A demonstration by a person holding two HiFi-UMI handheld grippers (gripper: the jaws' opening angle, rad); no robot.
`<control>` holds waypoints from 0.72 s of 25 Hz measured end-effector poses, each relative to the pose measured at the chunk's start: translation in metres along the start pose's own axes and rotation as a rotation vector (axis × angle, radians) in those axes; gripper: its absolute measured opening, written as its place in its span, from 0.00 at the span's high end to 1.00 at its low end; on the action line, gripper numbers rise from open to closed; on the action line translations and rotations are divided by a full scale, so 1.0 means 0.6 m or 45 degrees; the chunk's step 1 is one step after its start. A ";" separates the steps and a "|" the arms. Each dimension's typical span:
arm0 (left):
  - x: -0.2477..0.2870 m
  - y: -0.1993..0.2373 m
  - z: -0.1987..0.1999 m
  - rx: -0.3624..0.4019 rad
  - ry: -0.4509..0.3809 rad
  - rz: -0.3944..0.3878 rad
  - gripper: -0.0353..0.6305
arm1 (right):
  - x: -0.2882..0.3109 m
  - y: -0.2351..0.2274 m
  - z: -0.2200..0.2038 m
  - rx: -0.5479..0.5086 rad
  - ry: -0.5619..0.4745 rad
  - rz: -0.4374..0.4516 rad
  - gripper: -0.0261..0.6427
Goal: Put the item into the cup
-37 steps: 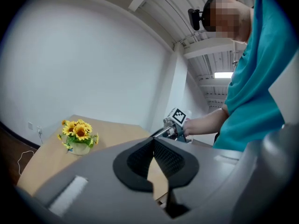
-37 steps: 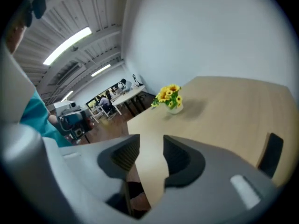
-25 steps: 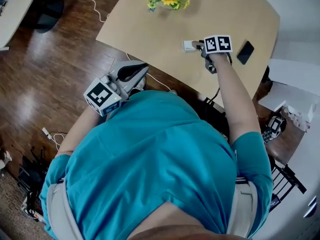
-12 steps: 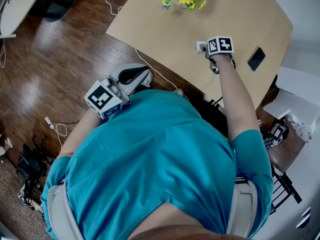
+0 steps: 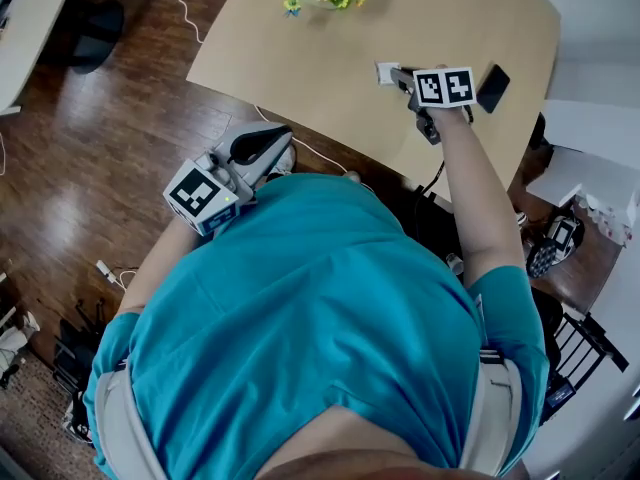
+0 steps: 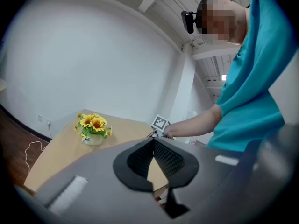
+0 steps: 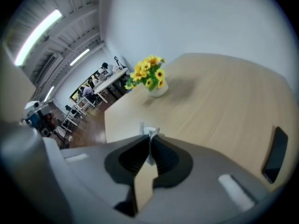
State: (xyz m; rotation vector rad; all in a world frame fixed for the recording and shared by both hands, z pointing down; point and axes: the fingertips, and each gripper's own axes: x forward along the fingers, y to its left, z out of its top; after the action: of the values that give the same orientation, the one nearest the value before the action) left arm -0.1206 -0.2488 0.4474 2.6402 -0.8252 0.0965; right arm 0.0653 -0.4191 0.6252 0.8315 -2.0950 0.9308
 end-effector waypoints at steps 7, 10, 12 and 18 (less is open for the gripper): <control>0.059 -0.031 -0.008 0.041 0.027 -0.115 0.94 | -0.201 -0.014 -0.002 -0.183 -0.161 -0.068 0.93; 0.083 -0.045 -0.014 0.064 0.044 -0.158 0.94 | -0.247 -0.035 -0.040 -0.268 -0.130 -0.137 0.93; 0.096 -0.059 -0.011 0.064 0.051 -0.180 0.94 | -0.263 -0.048 -0.074 -0.317 -0.082 -0.183 0.93; 0.113 -0.071 -0.019 0.080 0.078 -0.196 0.94 | -0.243 -0.074 -0.159 -0.427 0.056 -0.280 0.93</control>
State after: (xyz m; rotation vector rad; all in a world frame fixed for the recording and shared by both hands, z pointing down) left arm -0.0403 -0.2484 0.4557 2.7342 -0.6065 0.1645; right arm 0.2117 -0.3278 0.5750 0.8332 -1.9985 0.4605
